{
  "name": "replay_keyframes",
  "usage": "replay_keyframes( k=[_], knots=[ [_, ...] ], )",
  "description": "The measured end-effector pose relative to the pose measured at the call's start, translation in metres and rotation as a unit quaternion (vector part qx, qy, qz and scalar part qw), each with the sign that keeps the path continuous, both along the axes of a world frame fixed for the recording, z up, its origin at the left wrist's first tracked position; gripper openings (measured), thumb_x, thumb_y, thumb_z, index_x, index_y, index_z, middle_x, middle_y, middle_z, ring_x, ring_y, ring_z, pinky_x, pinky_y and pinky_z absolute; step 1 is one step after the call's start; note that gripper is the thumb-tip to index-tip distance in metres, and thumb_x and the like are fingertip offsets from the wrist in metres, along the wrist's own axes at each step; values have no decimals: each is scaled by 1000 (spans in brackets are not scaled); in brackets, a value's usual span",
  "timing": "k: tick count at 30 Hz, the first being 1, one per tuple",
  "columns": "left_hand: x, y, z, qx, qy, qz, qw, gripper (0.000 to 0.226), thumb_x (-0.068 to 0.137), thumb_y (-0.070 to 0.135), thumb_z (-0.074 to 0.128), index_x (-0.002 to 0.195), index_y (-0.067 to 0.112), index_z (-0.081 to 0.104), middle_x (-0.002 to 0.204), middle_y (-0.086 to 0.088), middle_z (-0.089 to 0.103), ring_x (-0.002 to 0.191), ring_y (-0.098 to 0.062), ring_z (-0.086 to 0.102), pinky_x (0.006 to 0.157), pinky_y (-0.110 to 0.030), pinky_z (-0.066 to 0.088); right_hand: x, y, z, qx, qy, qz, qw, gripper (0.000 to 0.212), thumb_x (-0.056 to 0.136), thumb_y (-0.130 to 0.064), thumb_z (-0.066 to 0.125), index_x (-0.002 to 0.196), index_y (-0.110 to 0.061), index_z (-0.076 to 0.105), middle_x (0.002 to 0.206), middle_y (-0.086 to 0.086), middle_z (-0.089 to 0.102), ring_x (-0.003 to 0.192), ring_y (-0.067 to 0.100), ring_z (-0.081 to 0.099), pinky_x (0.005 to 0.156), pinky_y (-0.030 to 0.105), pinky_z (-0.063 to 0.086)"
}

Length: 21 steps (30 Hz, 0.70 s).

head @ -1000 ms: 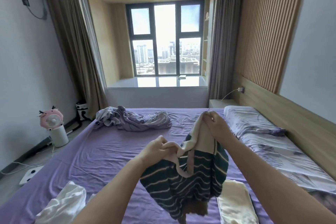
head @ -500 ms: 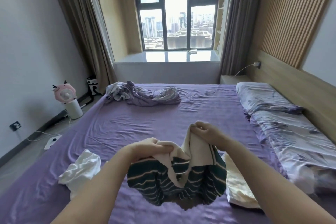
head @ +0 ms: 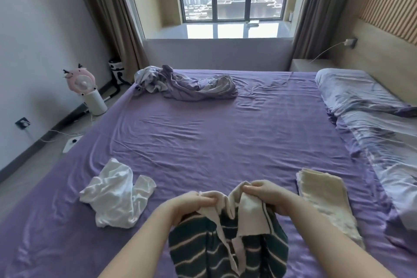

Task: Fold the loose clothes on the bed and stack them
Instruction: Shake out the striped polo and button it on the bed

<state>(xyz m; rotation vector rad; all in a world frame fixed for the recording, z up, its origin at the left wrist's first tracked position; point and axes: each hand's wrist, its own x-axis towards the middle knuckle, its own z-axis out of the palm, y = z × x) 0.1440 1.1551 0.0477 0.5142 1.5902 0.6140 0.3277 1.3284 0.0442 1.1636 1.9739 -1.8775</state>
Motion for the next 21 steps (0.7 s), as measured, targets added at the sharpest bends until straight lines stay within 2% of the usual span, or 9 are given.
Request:
replay_keyframes(
  k=[4, 6, 8, 10, 13, 15, 19, 21],
  knots=[
    [-15, 4, -79, -2, -26, 46, 999, 66, 68, 62, 72, 121, 24, 59, 120, -4, 65, 111, -20, 61, 103, -39, 44, -23, -3, -81, 104, -12, -100, 989, 24, 94, -29, 53, 91, -7, 62, 78, 6, 58, 73, 18, 53, 64, 29, 39],
    [-24, 6, -112, 20, -6, 47, 999, 70, 66, 69, 68, 118, 22, 62, 121, -6, 64, 110, -17, 60, 101, -33, 44, -31, -2, -118, 124, -27, -126, 984, 19, 94, -25, 52, 81, -13, 59, 73, 0, 56, 73, 18, 51, 63, 30, 37],
    [-36, 8, -139, 25, 16, 50, 998, 78, 59, 65, 75, 122, 22, 57, 123, -3, 62, 107, -12, 60, 94, -26, 46, -38, 2, -149, 126, -31, -151, 980, 21, 95, -23, 51, 74, -18, 56, 71, -3, 56, 71, 15, 51, 59, 28, 35],
    [-53, 13, -161, 13, 26, 34, 999, 80, 55, 49, 84, 124, 27, 51, 122, 4, 60, 108, -8, 60, 93, -25, 47, -45, 8, -172, 121, -28, -186, 975, 24, 95, -21, 51, 71, -17, 54, 69, -2, 55, 65, 12, 48, 57, 27, 33],
    [-86, 32, -190, 28, 43, 18, 999, 49, 64, 18, 77, 111, 21, 63, 109, -1, 68, 97, -11, 65, 89, -28, 52, -61, 24, -196, 137, -31, -221, 965, 27, 95, -23, 51, 69, -17, 53, 66, -3, 54, 63, 12, 47, 56, 28, 33],
    [-107, 51, -202, 37, 56, 39, 997, 30, 73, 6, 67, 100, 17, 69, 99, -5, 71, 86, -12, 67, 83, -29, 52, -75, 39, -207, 162, -28, -227, 960, 26, 95, -22, 51, 69, -19, 54, 68, -3, 56, 66, 14, 50, 57, 30, 34],
    [-142, 94, -228, 49, 118, 61, 990, 19, 80, 11, 67, 97, 19, 69, 93, -4, 71, 82, -14, 65, 73, -27, 51, -107, 69, -227, 231, -22, -233, 944, 15, 96, -23, 49, 87, -21, 60, 84, -5, 63, 79, 14, 55, 60, 25, 39],
    [-151, 113, -240, 52, 163, 73, 983, 16, 80, 14, 67, 95, 20, 68, 91, -2, 70, 82, -14, 64, 71, -26, 51, -118, 81, -237, 272, -35, -227, 935, 14, 96, -24, 48, 93, -21, 61, 88, -3, 63, 82, 16, 55, 63, 30, 38]
  ],
)
